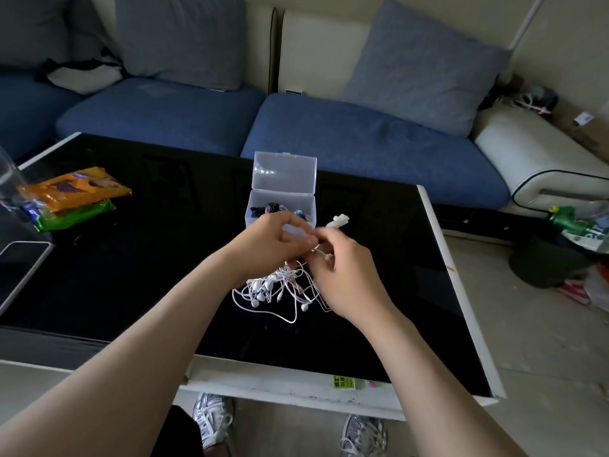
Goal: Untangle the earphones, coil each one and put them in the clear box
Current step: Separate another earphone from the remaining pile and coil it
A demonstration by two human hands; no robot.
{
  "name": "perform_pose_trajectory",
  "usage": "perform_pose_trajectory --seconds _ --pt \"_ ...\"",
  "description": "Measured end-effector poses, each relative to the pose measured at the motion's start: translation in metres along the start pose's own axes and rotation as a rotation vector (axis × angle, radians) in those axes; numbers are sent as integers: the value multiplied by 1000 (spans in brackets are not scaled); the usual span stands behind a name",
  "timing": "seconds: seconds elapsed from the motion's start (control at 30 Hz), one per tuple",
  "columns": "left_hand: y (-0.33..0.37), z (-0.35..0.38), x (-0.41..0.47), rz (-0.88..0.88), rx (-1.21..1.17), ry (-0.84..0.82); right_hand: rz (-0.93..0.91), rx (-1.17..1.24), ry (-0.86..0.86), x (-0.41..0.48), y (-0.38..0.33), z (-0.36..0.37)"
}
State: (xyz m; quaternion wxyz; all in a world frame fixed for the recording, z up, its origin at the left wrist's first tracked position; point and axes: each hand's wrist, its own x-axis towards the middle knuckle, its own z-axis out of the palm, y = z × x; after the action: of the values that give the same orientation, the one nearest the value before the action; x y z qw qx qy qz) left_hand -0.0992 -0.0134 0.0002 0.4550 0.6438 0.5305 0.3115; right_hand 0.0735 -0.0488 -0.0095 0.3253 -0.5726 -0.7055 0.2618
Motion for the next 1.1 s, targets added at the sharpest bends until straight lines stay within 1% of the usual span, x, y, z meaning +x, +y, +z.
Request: perform_pose_trajectory --seconds 0.07,0.13,0.17,0.2,0.23,0.3,0.37,0.5,0.63,0.73,0.83,0.9,0.97,1.03,1.1 --pt "-1 -2 1 -28 -37 -46 -33 -124 38 2 7 1" --pt "-5 -3 2 -46 -61 -90 -22 -182 87 5 10 -1" --pt "-9 -5 2 -36 -15 -105 -13 -200 102 6 11 -3" --pt "-14 -8 3 -15 85 -116 0 -227 103 6 11 -6" --pt "-18 -9 3 5 221 -133 27 -282 87 5 12 -8" --pt "-27 -12 1 12 471 -177 83 -472 43 4 15 -13" --pt "-37 -13 -1 -15 615 -198 147 -597 -1 3 22 -14" --pt "-56 -13 2 -53 682 -194 306 -727 -185 -1 32 -13" --pt "-66 -14 3 -145 730 -268 332 -825 -274 -3 35 -16" --pt "-69 -11 3 -161 789 -306 327 -817 -359 -3 38 -13" --pt "-66 -8 5 -184 745 -304 317 -735 -478 -5 36 -10" --pt "-63 -5 6 -115 750 -251 319 -645 -550 -6 32 -12" --pt "-59 -1 8 -15 697 -175 319 -576 -619 -4 28 -12" --pt "-56 4 9 49 610 -146 286 -567 -637 -1 27 -11" --pt "-57 10 10 53 610 -194 242 -587 -574 1 26 -11"
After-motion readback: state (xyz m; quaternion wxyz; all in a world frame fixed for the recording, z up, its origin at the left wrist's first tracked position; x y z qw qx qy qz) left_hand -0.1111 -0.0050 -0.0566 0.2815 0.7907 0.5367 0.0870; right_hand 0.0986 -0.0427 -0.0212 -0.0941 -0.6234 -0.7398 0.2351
